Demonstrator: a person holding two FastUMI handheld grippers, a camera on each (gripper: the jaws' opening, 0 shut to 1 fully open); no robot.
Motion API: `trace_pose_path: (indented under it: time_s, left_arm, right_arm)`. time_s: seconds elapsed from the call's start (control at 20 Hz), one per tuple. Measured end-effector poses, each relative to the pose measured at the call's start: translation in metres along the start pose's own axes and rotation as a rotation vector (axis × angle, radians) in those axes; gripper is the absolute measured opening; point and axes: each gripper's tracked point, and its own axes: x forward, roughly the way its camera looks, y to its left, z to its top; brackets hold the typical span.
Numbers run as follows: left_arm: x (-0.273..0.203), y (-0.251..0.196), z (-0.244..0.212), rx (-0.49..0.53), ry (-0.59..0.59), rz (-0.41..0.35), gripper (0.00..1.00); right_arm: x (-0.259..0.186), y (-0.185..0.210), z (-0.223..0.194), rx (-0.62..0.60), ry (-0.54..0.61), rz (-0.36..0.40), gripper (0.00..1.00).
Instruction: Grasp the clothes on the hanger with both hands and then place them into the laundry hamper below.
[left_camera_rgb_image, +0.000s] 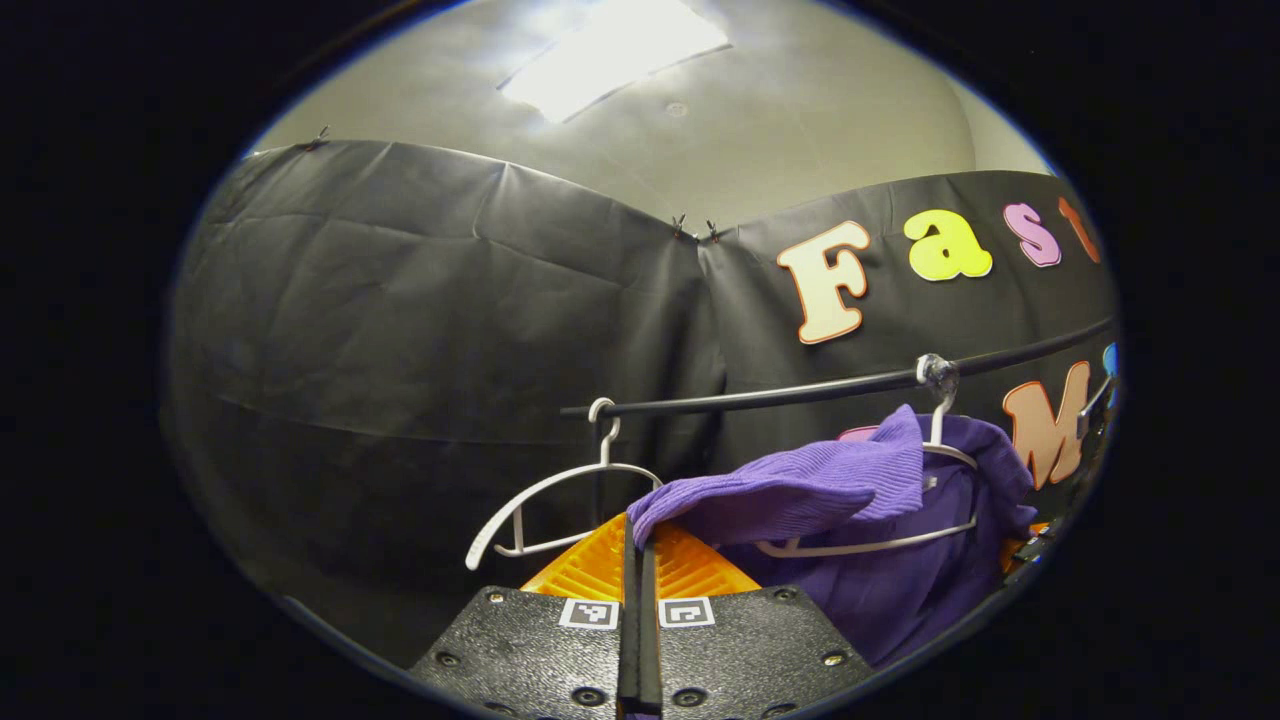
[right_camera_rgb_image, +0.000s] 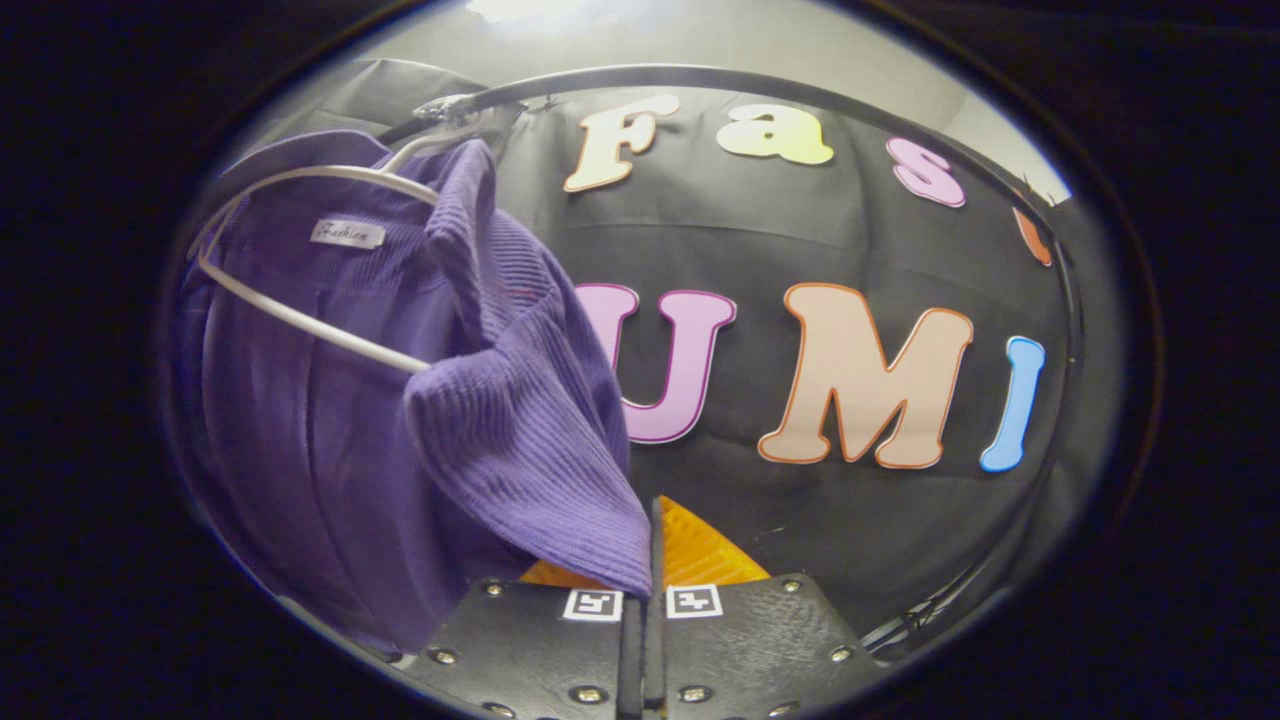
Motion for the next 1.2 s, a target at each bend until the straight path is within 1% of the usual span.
trace_pose_path:
  time_s: [0.05, 0.1, 0.2, 0.35, 0.45, 0.7, 0.95, 1.05, 1.1, 1.15, 1.2]
  left_arm:
    - [0.002, 0.005, 0.002, 0.008, -0.007, 0.008, 0.0]
    - [0.006, 0.008, 0.004, 0.013, -0.014, 0.015, 0.01]
    - [0.013, 0.015, 0.006, 0.009, -0.018, 0.028, 0.0]
    - [0.023, 0.028, 0.002, -0.001, -0.014, 0.05, 0.02]
    - [0.03, 0.034, 0.0, 0.013, -0.016, 0.063, 0.0]
    - [0.036, 0.028, -0.028, 0.048, 0.027, 0.05, 0.0]
    - [0.039, 0.013, -0.06, 0.084, 0.086, 0.017, 0.0]
    - [0.036, 0.01, -0.073, 0.085, 0.112, 0.009, 0.0]
    - [0.035, 0.007, -0.079, 0.081, 0.127, 0.002, 0.0]
    - [0.036, 0.003, -0.086, 0.077, 0.141, -0.004, 0.0]
    - [0.035, 0.0, -0.092, 0.076, 0.156, -0.008, 0.0]
  right_arm:
    - [0.004, -0.004, 0.004, -0.002, -0.007, -0.008, 0.02]
    - [0.007, -0.008, 0.007, -0.005, -0.014, -0.018, 0.05]
    - [0.013, -0.018, 0.014, 0.0, -0.031, -0.036, 0.05]
    - [0.021, -0.029, 0.021, 0.017, -0.044, -0.056, 0.05]
    - [0.025, -0.035, 0.024, 0.027, -0.05, -0.066, 0.05]
    - [0.031, -0.042, 0.027, 0.046, -0.053, -0.081, 0.05]
    - [0.042, -0.052, 0.02, 0.05, -0.03, -0.102, 0.05]
    - [0.044, -0.057, 0.015, 0.058, -0.012, -0.115, 0.05]
    - [0.046, -0.057, 0.012, 0.063, -0.003, -0.12, 0.0]
    - [0.047, -0.059, 0.009, 0.067, 0.007, -0.122, 0.02]
    - [0.048, -0.061, 0.004, 0.066, 0.016, -0.122, 0.02]
